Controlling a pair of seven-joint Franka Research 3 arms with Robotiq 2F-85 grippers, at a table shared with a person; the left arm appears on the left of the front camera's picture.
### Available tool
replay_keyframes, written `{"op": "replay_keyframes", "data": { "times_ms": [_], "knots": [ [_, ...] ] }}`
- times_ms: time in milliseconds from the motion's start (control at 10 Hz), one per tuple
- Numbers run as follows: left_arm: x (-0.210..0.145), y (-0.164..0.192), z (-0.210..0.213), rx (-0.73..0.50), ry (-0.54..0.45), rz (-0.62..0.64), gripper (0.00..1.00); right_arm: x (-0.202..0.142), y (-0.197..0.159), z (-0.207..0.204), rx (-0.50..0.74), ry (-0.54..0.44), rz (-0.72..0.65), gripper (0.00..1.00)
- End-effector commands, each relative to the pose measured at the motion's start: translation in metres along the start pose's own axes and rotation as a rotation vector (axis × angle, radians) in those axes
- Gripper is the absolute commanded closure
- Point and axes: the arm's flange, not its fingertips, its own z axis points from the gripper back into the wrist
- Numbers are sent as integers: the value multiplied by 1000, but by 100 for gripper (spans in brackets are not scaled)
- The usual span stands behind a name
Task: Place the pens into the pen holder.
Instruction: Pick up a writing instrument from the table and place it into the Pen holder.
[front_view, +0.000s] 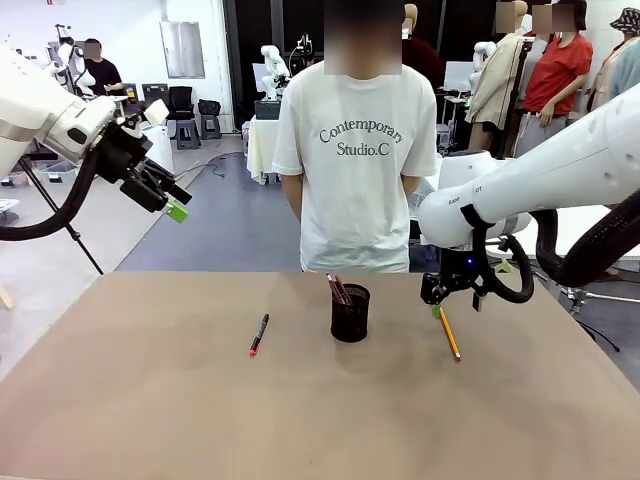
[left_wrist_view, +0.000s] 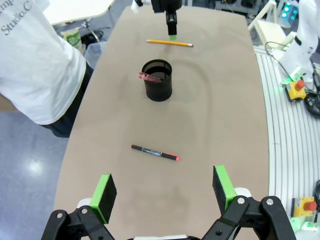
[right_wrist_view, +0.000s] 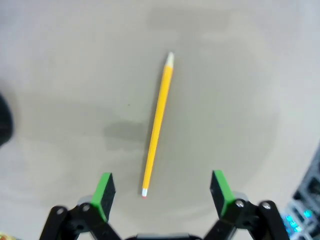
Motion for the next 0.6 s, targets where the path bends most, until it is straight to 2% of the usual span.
{"op": "replay_keyframes", "data": {
  "times_ms": [0, 100, 300, 400, 500],
  "knots": [
    [0, 0, 2, 4, -1, -1, 0, -2, 0, -8, -25, -33, -182, 0],
    [0, 0, 2, 4, -1, -1, 0, -3, 2, -9, -62, -35, -225, 0],
    [0, 0, 2, 4, -1, -1, 0, 3, 1, -15, -48, -20, -277, 0],
    [0, 0, 2, 4, -1, -1, 0, 1, -7, -8, -15, -13, -206, 0],
    [0, 0, 2, 4, -1, -1, 0, 1, -7, -8, -15, -13, -206, 0]
  ]
}}
